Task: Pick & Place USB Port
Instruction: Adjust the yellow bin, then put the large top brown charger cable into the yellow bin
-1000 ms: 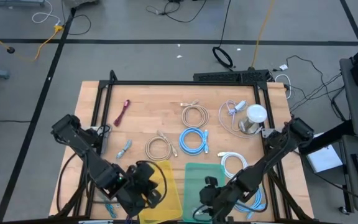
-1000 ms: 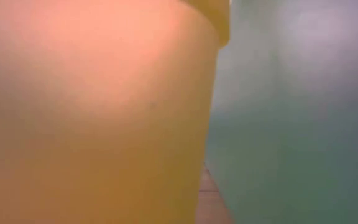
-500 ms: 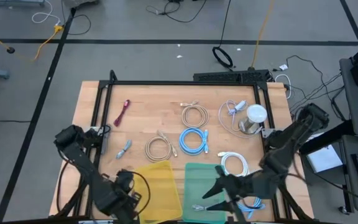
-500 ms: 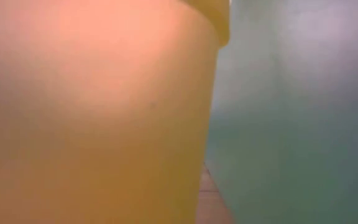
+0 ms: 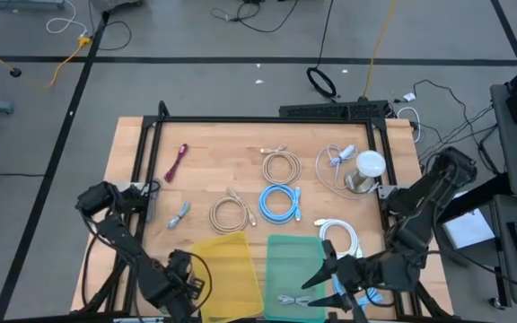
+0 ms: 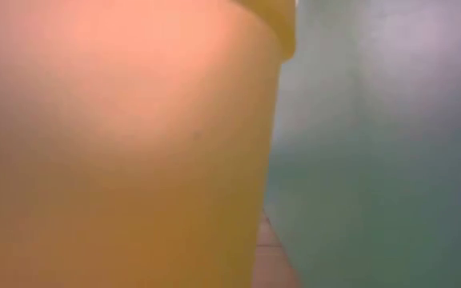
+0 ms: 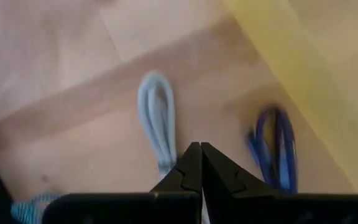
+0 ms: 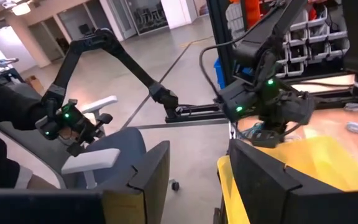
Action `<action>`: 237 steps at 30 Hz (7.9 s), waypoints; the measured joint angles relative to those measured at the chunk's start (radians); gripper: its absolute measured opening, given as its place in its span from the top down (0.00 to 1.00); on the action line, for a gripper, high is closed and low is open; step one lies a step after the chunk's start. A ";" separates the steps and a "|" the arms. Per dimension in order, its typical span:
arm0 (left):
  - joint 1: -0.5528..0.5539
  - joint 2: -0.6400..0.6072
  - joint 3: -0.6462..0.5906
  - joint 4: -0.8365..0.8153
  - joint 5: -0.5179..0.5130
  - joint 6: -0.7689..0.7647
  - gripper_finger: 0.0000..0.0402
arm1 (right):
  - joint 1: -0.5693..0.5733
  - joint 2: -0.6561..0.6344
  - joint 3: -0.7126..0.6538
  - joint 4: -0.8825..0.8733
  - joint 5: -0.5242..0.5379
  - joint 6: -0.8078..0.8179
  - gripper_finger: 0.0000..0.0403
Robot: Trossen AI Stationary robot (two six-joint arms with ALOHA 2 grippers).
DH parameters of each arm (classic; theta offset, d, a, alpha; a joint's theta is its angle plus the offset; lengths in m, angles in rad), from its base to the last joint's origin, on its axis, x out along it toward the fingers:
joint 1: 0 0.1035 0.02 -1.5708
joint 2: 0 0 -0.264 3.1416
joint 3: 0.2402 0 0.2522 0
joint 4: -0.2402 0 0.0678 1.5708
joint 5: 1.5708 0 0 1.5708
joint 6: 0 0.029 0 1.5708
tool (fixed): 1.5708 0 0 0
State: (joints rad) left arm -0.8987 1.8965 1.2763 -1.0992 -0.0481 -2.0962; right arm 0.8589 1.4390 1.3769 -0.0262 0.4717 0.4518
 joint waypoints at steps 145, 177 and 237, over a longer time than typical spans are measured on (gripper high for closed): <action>0.020 -0.732 0.056 -0.340 -0.949 0.299 0.98 | -1.026 0.337 -0.188 -0.614 -0.149 -0.646 1.00; 0.049 -0.709 0.042 -0.333 -0.898 0.306 0.98 | -1.102 0.267 -0.153 -0.610 -0.235 -0.876 0.55; 0.039 -0.666 0.042 -0.340 -0.850 0.278 0.98 | -1.207 0.396 -0.067 -0.678 -0.342 -0.943 0.27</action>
State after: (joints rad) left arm -0.8597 1.2308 1.3182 -1.4395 -0.8981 -1.8180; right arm -0.3485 1.8347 1.3098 -0.7045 0.1293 -0.4916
